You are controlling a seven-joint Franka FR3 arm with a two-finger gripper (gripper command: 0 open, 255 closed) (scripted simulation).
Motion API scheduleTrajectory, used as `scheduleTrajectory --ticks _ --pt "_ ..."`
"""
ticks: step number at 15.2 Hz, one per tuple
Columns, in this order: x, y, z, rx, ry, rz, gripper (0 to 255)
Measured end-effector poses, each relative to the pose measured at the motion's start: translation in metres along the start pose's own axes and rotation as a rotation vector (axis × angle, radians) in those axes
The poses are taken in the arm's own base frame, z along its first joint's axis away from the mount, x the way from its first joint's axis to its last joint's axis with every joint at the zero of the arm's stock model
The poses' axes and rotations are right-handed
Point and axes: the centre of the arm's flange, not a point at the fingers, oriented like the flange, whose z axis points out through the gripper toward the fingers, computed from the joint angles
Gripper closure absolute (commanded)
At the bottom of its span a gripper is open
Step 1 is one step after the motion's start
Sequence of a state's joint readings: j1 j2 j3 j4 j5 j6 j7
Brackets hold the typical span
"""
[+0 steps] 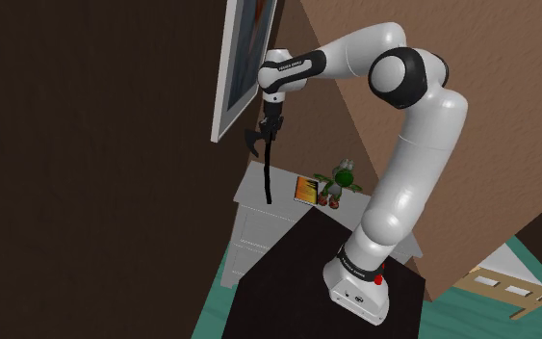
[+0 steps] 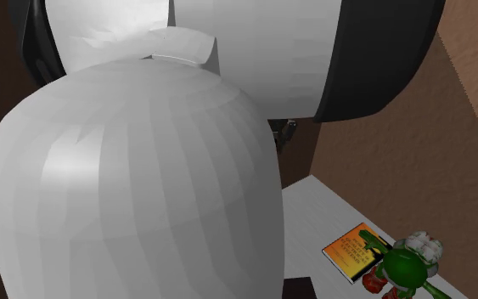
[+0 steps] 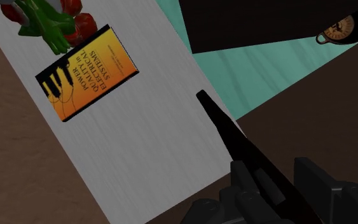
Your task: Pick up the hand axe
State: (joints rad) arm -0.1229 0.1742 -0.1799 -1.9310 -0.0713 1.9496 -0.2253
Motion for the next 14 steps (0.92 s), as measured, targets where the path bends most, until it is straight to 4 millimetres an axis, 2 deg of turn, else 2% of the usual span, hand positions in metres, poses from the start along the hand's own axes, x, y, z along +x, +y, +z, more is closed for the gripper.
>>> scheduleTrajectory --ticks 8,14 --pt "0.000 0.000 0.000 0.000 0.000 -0.001 255" --pt "-0.004 0.001 -0.025 0.000 -0.002 0.000 255"
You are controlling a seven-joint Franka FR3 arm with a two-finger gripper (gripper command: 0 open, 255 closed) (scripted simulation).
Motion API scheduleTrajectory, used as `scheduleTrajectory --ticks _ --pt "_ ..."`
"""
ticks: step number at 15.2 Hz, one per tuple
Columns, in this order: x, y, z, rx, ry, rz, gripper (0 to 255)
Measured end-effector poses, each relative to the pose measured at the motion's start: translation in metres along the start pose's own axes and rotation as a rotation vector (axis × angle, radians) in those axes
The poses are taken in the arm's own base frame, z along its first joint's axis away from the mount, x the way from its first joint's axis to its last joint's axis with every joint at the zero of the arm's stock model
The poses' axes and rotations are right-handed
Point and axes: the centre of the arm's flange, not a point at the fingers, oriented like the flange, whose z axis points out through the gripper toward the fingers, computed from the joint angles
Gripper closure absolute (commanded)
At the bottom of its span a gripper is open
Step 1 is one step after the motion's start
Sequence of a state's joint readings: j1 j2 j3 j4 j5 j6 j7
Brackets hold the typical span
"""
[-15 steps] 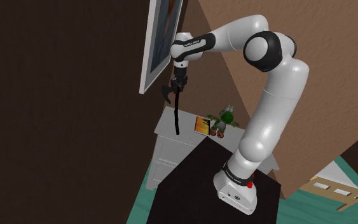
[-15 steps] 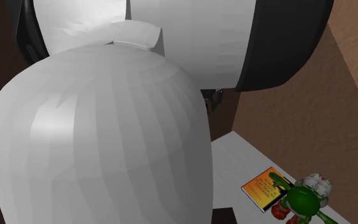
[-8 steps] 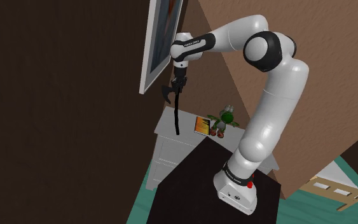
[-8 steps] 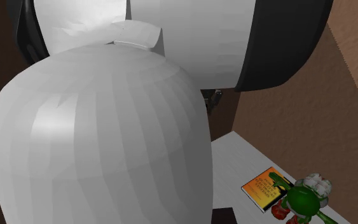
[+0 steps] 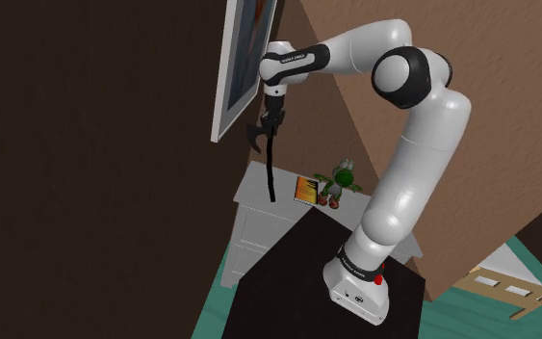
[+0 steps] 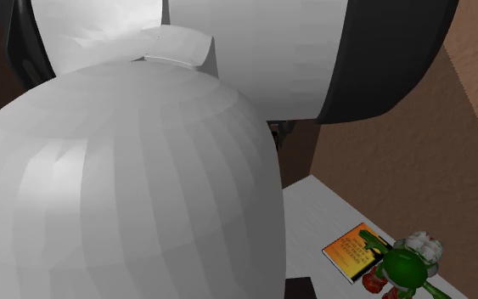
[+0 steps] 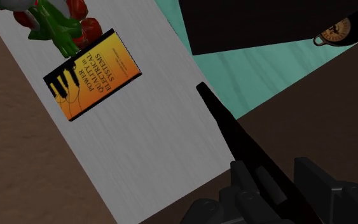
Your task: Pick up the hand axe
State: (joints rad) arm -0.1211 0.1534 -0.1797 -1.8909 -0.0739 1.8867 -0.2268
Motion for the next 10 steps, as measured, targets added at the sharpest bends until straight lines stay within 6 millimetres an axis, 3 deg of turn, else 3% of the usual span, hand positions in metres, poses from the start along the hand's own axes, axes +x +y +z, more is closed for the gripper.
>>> scheduleTrajectory --ticks 10 --pt "-0.009 0.003 -0.050 0.000 0.003 0.000 255"
